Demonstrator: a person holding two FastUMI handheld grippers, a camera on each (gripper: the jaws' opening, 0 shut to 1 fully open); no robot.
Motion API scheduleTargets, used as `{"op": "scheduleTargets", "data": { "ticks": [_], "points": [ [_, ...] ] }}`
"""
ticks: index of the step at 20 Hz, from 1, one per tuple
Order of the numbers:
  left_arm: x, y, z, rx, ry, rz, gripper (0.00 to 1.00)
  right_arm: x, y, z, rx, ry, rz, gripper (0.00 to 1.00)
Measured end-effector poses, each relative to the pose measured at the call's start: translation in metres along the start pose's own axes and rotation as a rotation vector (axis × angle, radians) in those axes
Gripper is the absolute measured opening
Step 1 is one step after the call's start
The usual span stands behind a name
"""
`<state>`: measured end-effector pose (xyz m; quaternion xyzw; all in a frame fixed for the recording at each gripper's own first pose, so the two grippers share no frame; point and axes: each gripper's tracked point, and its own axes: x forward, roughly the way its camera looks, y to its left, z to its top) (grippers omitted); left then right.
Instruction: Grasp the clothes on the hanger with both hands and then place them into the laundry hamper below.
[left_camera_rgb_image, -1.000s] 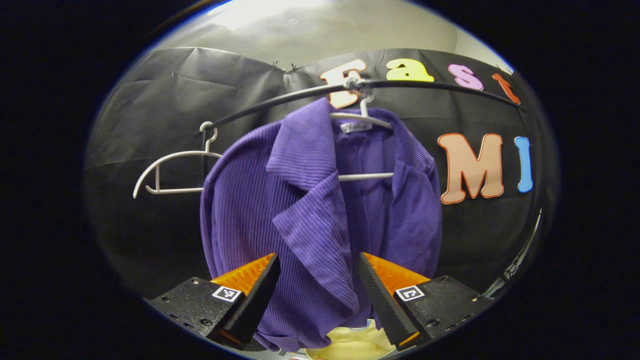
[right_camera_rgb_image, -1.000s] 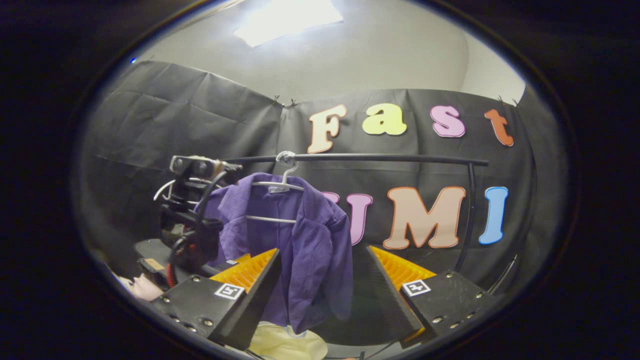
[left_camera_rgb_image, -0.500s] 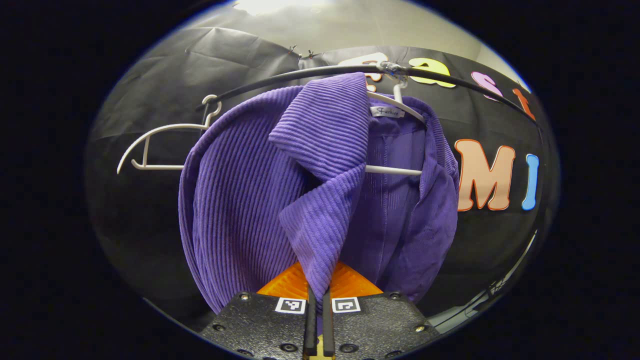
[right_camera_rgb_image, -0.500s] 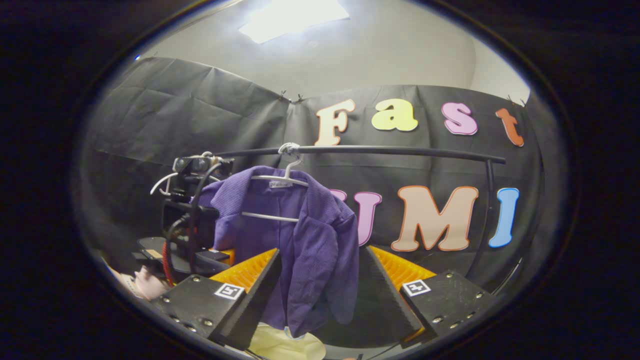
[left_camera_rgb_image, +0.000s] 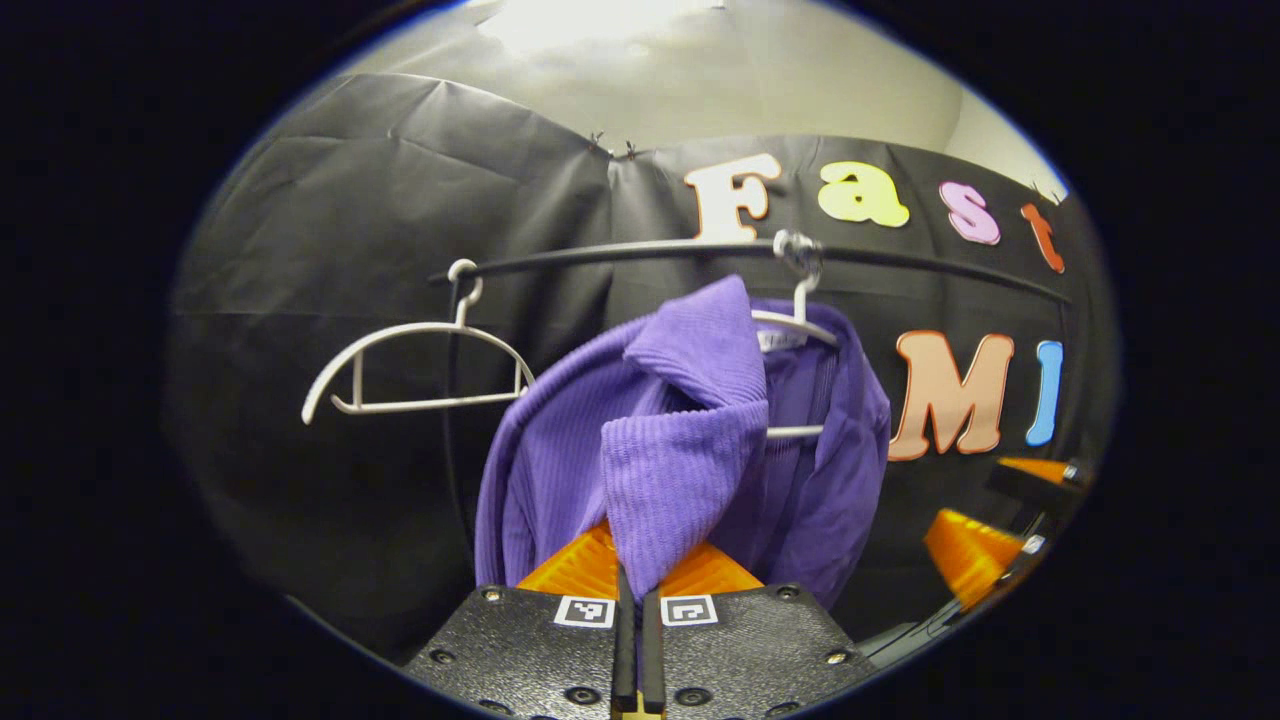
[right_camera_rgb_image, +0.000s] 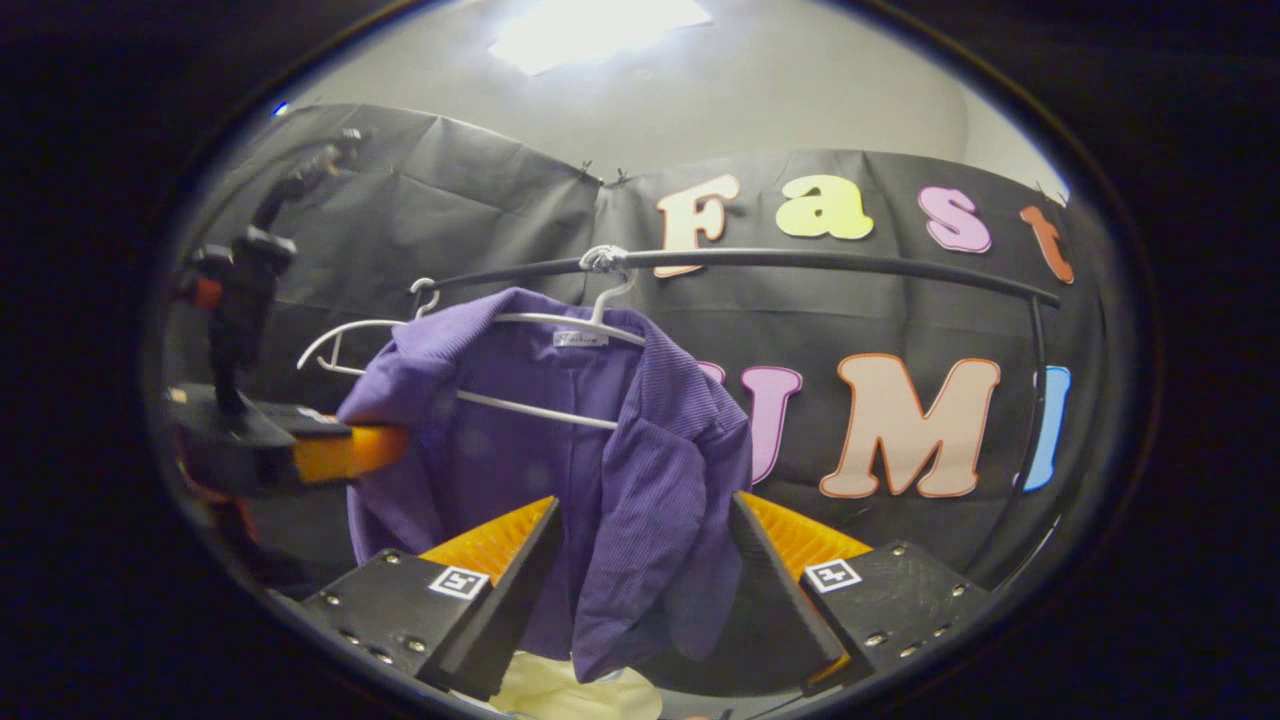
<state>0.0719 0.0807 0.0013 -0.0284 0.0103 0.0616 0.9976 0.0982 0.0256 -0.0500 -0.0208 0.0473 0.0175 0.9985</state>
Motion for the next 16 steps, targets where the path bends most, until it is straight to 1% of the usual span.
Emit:
{"op": "scheduleTargets", "data": {
  "ticks": [1, 2, 5, 6, 7, 8, 9, 10, 11, 13, 14, 15, 16],
  "points": [
    [-0.003, 0.005, 0.008, -0.008, -0.012, 0.003, 0.00, 0.008, 0.001, -0.004, 0.008, 0.010, -0.007, 0.95],
    [-0.006, 0.009, 0.017, -0.016, -0.023, 0.004, 0.00, 0.015, 0.003, -0.008, 0.019, 0.022, -0.011, 0.99],
    [-0.011, 0.023, 0.035, -0.028, -0.039, 0.003, 0.00, 0.039, 0.011, -0.016, 0.042, 0.044, -0.026, 0.99],
    [-0.012, 0.027, 0.041, -0.029, -0.042, 0.000, 0.01, 0.048, 0.013, -0.019, 0.046, 0.050, -0.036, 0.95],
    [-0.012, 0.030, 0.047, -0.029, -0.049, -0.006, 0.02, 0.056, 0.015, -0.022, 0.049, 0.056, -0.048, 0.95],
    [-0.012, 0.034, 0.052, -0.028, -0.054, -0.013, 0.02, 0.064, 0.018, -0.025, 0.050, 0.059, -0.055, 0.99],
    [-0.012, 0.037, 0.056, -0.028, -0.059, -0.023, 0.03, 0.073, 0.019, -0.027, 0.050, 0.059, -0.067, 0.99],
    [-0.011, 0.040, 0.060, -0.031, -0.059, -0.036, 0.00, 0.082, 0.020, -0.029, 0.050, 0.060, -0.080, 0.99],
    [-0.011, 0.043, 0.064, -0.038, -0.062, -0.048, 0.00, 0.091, 0.019, -0.032, 0.049, 0.065, -0.102, 0.99],
    [-0.010, 0.052, 0.072, -0.053, -0.075, -0.065, 0.00, 0.102, 0.019, -0.044, 0.055, 0.090, -0.136, 1.00],
    [-0.008, 0.054, 0.077, -0.057, -0.086, -0.081, 0.03, 0.108, 0.019, -0.050, 0.064, 0.106, -0.151, 1.00],
    [-0.007, 0.056, 0.078, -0.051, -0.086, -0.094, 0.03, 0.113, 0.018, -0.056, 0.071, 0.114, -0.166, 0.99],
    [-0.005, 0.057, 0.079, -0.040, -0.081, -0.108, 0.03, 0.117, 0.019, -0.059, 0.076, 0.116, -0.179, 0.95]
  ]
}}
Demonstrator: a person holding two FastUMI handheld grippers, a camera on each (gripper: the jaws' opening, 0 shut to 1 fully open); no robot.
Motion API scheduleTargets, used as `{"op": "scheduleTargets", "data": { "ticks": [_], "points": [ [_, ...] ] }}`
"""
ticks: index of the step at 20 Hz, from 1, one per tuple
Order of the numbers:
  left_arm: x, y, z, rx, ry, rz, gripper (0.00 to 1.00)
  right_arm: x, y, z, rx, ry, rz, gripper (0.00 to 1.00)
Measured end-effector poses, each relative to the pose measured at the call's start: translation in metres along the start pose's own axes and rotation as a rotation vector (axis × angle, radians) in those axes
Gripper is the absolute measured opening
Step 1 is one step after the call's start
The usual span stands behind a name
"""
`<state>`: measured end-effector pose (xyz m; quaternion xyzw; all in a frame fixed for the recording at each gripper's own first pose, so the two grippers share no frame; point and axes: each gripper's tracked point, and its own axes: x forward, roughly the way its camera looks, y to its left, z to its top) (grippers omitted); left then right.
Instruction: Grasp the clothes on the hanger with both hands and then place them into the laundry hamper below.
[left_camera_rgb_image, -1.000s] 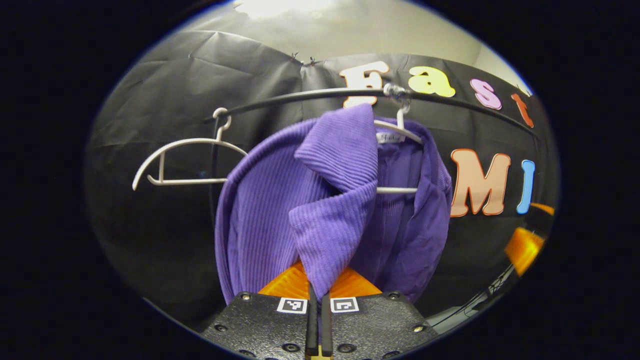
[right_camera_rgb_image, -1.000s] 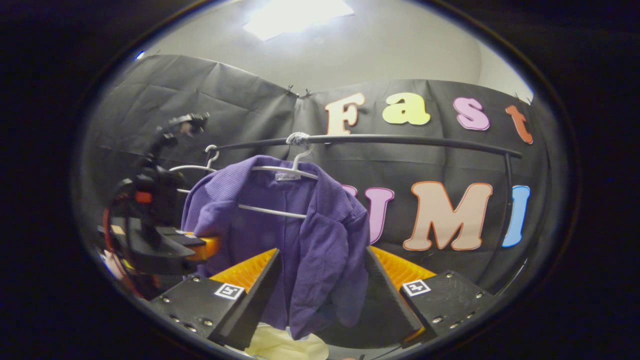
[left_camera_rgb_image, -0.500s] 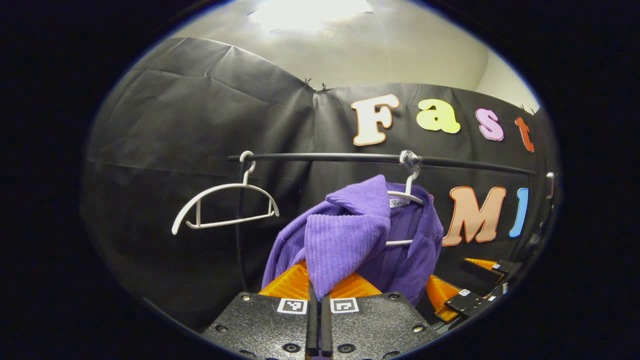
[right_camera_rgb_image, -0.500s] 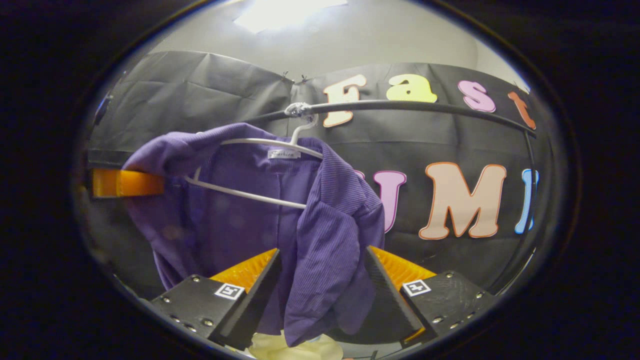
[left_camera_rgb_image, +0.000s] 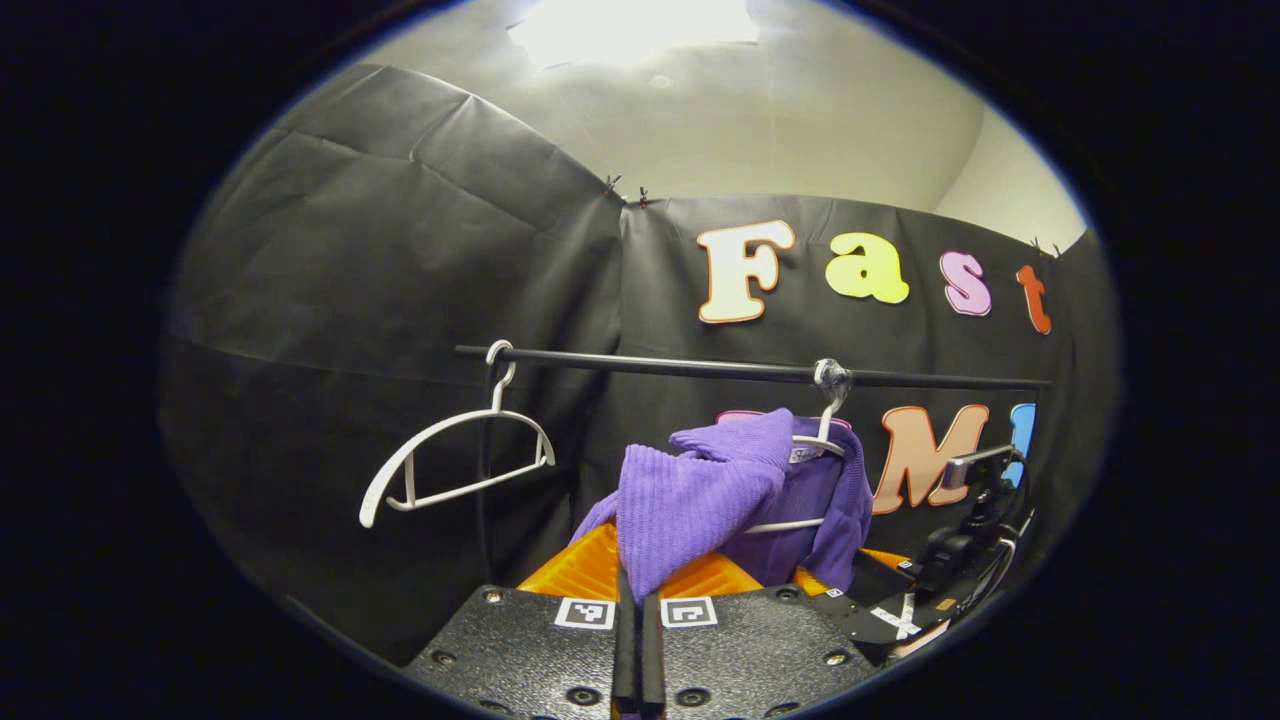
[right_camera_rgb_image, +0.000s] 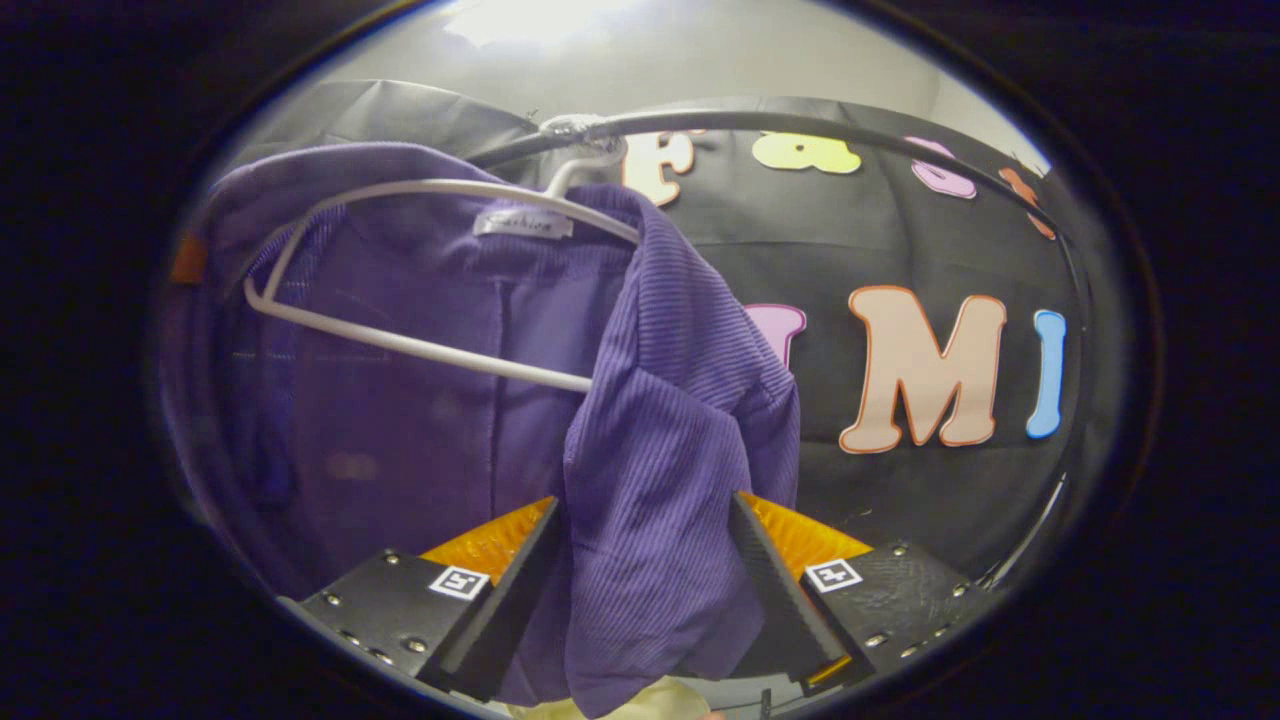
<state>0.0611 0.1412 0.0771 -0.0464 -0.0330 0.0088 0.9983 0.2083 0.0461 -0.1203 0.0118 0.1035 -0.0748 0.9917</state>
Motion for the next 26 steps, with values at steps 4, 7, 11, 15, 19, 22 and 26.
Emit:
{"op": "scheduleTargets", "data": {
  "ticks": [4, 7, 11, 15, 19, 22, 26],
  "points": [
    [0.005, 0.006, 0.005, 0.022, -0.002, -0.031, 0.00, 0.012, -0.005, -0.022, -0.018, 0.067, -0.038, 1.00],
    [0.008, 0.012, 0.009, 0.029, 0.002, -0.022, 0.00, 0.018, -0.015, -0.032, 0.003, 0.122, -0.056, 0.57],
    [0.015, 0.021, 0.016, 0.036, -0.009, 0.016, 0.00, 0.026, -0.038, -0.032, 0.039, 0.157, -0.088, 0.08],
    [0.019, 0.030, 0.022, 0.022, -0.017, 0.074, 0.00, 0.019, -0.072, -0.011, 0.027, 0.101, -0.160, 0.08],
    [0.026, 0.049, 0.020, -0.047, -0.014, 0.144, 0.05, 0.017, -0.108, 0.015, 0.054, 0.021, -0.225, 0.07],
    [0.027, 0.066, 0.022, -0.043, -0.025, 0.203, 0.03, 0.021, -0.129, 0.033, 0.045, -0.015, -0.240, 0.08],
    [0.032, 0.075, 0.011, -0.038, -0.014, 0.239, 0.05, 0.028, -0.143, 0.051, 0.011, -0.059, -0.231, 0.08]
  ]
}}
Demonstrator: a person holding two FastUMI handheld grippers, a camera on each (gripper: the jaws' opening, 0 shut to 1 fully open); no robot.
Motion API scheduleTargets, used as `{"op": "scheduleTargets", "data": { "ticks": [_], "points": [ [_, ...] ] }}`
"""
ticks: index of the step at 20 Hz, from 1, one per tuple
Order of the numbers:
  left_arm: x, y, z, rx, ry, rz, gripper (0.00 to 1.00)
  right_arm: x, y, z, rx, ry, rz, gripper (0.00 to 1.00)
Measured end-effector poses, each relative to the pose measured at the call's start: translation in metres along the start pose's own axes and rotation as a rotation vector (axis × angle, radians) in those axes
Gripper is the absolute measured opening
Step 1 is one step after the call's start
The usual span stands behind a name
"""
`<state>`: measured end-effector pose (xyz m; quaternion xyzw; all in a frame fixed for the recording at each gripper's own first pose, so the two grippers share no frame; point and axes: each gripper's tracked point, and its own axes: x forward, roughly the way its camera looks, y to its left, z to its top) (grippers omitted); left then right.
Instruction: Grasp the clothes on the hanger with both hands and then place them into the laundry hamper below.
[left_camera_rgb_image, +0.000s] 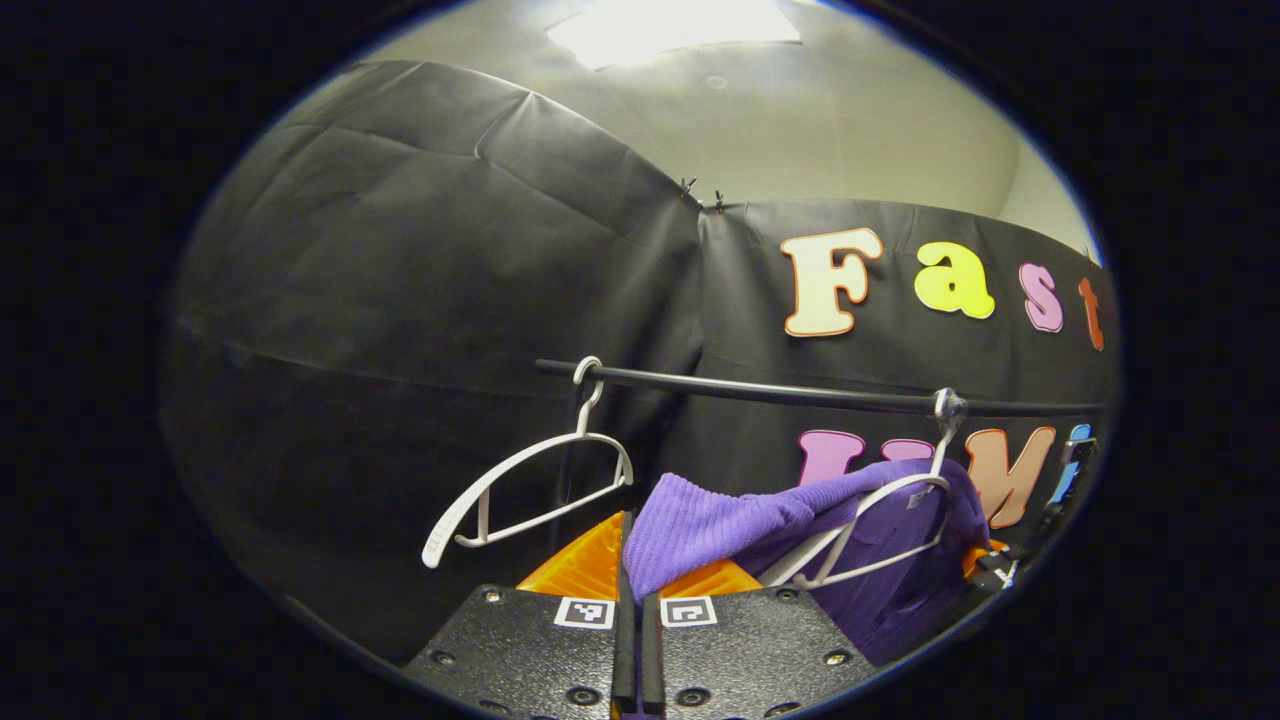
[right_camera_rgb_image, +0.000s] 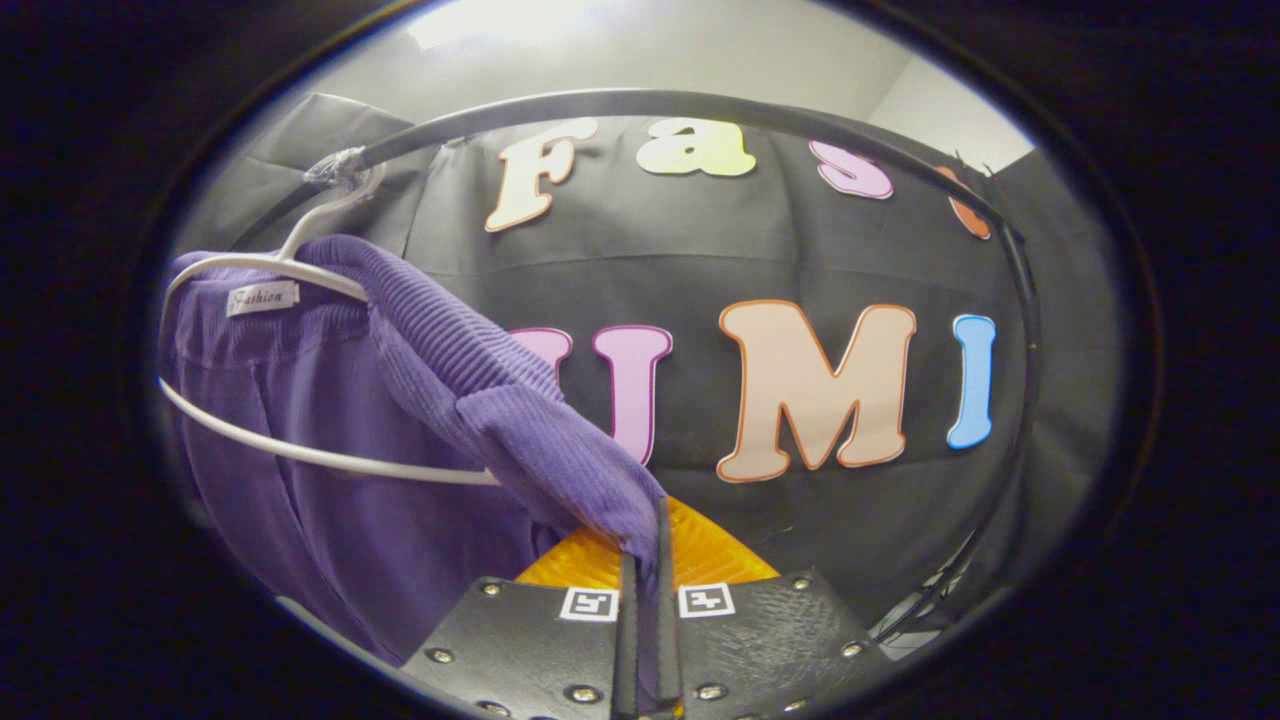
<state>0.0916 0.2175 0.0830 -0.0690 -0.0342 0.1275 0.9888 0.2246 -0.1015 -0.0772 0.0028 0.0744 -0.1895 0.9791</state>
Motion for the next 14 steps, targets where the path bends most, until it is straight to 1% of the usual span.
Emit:
{"op": "scheduleTargets", "data": {
  "ticks": [2, 3, 7, 10, 14],
  "points": [
    [0.002, 0.003, -0.006, 0.013, 0.003, 0.013, 0.05, 0.006, -0.006, 0.009, -0.013, -0.019, -0.003, 0.07],
    [0.003, 0.003, -0.009, 0.023, 0.006, 0.020, 0.03, 0.009, -0.008, 0.012, -0.013, -0.025, -0.004, 0.07],
    [0.012, 0.009, -0.022, 0.045, 0.028, 0.036, 0.03, 0.015, -0.017, 0.022, 0.002, -0.048, -0.015, 0.07],
    [0.017, 0.008, -0.032, 0.041, 0.044, 0.039, 0.03, 0.018, -0.022, 0.029, 0.006, -0.067, -0.026, 0.07],
    [0.022, 0.003, -0.047, 0.048, 0.062, 0.021, 0.03, 0.026, -0.031, 0.034, 0.031, -0.079, -0.050, 0.07]
  ]
}}
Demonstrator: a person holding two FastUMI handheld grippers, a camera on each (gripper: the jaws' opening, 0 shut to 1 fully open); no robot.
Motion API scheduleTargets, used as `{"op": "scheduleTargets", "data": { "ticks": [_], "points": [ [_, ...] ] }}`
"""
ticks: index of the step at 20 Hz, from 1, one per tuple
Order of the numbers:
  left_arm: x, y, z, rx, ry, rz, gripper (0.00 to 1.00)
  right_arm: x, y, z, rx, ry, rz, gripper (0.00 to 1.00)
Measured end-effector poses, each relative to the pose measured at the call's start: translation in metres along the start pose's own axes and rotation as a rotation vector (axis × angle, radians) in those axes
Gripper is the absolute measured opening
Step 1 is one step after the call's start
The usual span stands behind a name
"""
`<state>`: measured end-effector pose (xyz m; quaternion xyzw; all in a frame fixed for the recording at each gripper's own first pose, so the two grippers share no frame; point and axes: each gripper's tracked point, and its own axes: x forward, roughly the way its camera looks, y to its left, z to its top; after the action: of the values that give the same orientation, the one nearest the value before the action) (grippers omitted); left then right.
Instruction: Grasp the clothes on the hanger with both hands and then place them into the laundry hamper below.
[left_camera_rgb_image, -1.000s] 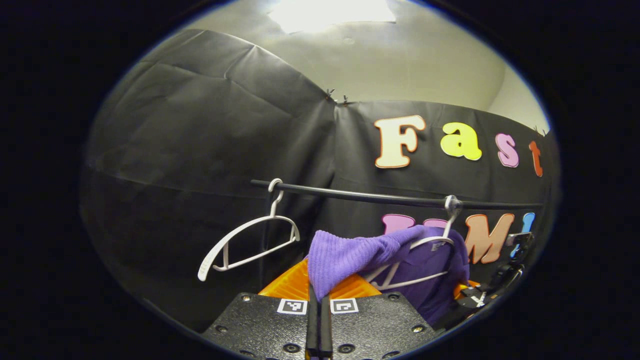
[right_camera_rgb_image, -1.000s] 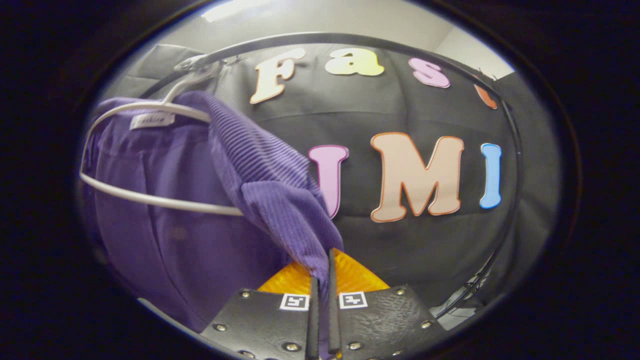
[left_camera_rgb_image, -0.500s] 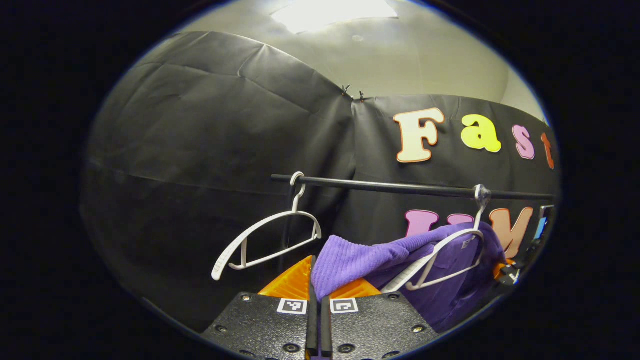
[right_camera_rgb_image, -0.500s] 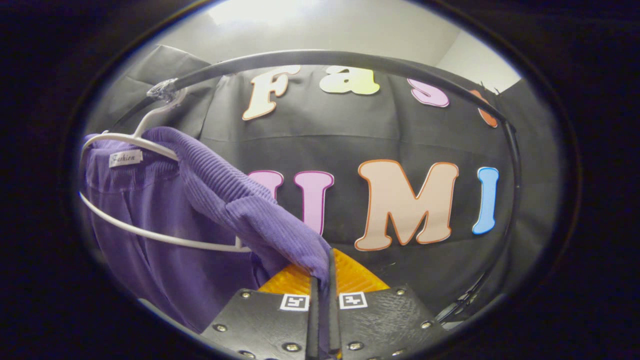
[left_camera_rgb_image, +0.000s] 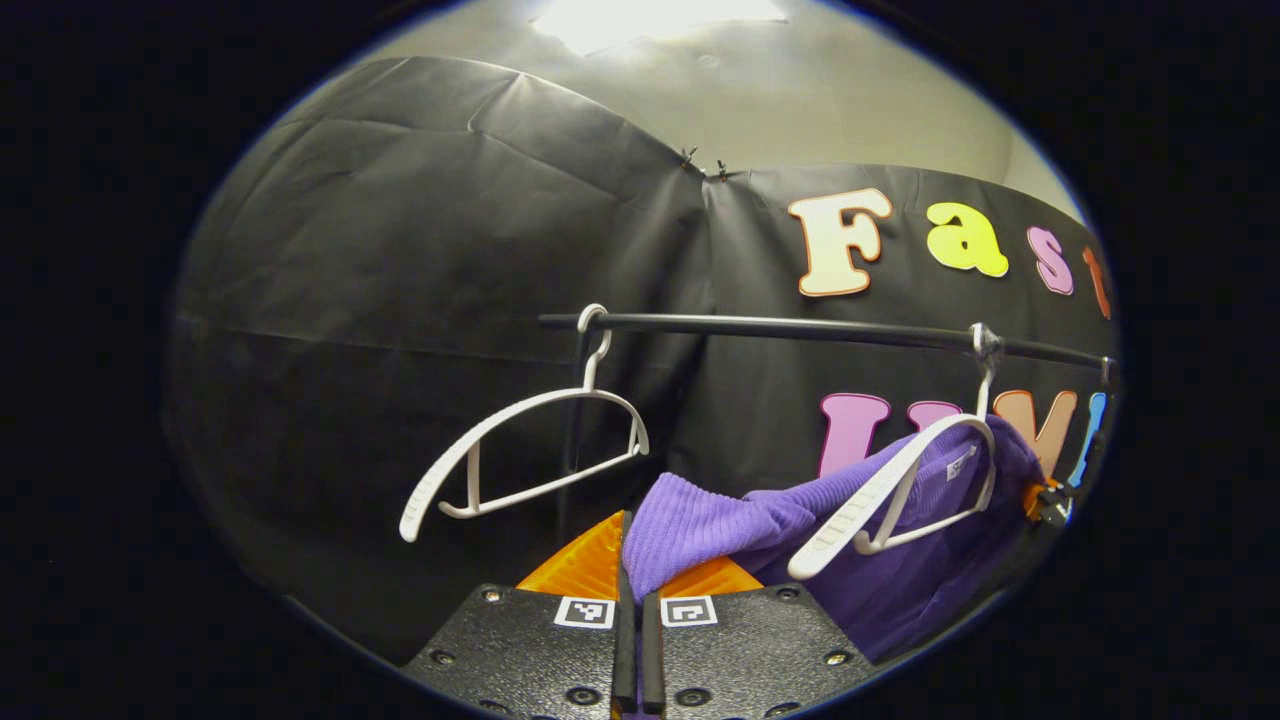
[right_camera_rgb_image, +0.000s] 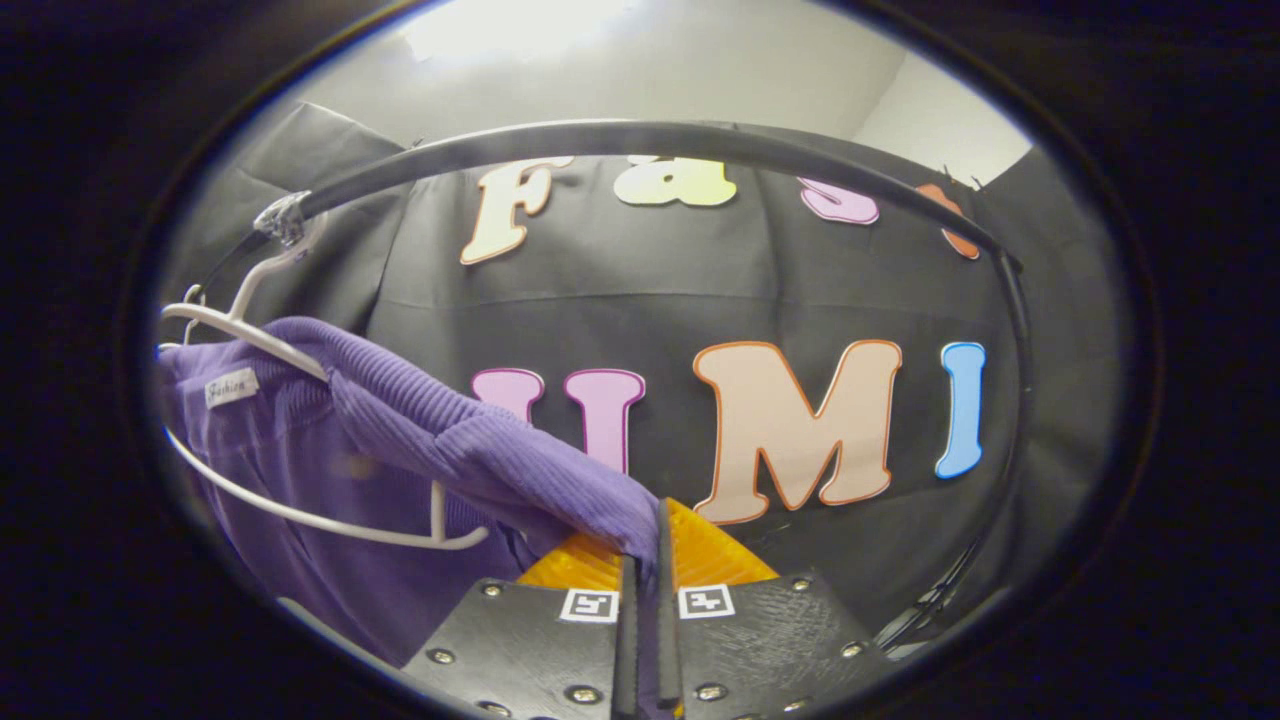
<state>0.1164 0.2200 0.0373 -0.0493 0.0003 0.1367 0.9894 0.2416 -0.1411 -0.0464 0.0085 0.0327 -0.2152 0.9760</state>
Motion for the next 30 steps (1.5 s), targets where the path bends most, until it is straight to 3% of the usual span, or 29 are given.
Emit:
{"op": "scheduleTargets", "data": {
  "ticks": [11, 12, 17, 19, 30],
  "points": [
    [0.011, -0.021, -0.032, -0.009, 0.033, -0.050, 0.05, 0.019, -0.017, -0.012, -0.006, 0.034, -0.032, 0.08],
    [0.010, -0.022, -0.032, -0.012, 0.029, -0.055, 0.00, 0.021, -0.019, -0.013, -0.002, 0.037, -0.035, 0.08],
    [0.006, -0.033, -0.032, 0.003, -0.006, -0.086, 0.05, 0.028, -0.027, -0.024, 0.033, 0.076, -0.051, 0.07],
    [0.005, -0.036, -0.033, 0.022, -0.011, -0.094, 0.02, 0.028, -0.028, -0.026, 0.019, 0.083, -0.061, 0.08],
    [0.005, -0.047, -0.060, 0.044, 0.033, -0.125, 0.03, 0.022, -0.042, -0.066, -0.006, 0.174, -0.095, 0.08]
  ]
}}
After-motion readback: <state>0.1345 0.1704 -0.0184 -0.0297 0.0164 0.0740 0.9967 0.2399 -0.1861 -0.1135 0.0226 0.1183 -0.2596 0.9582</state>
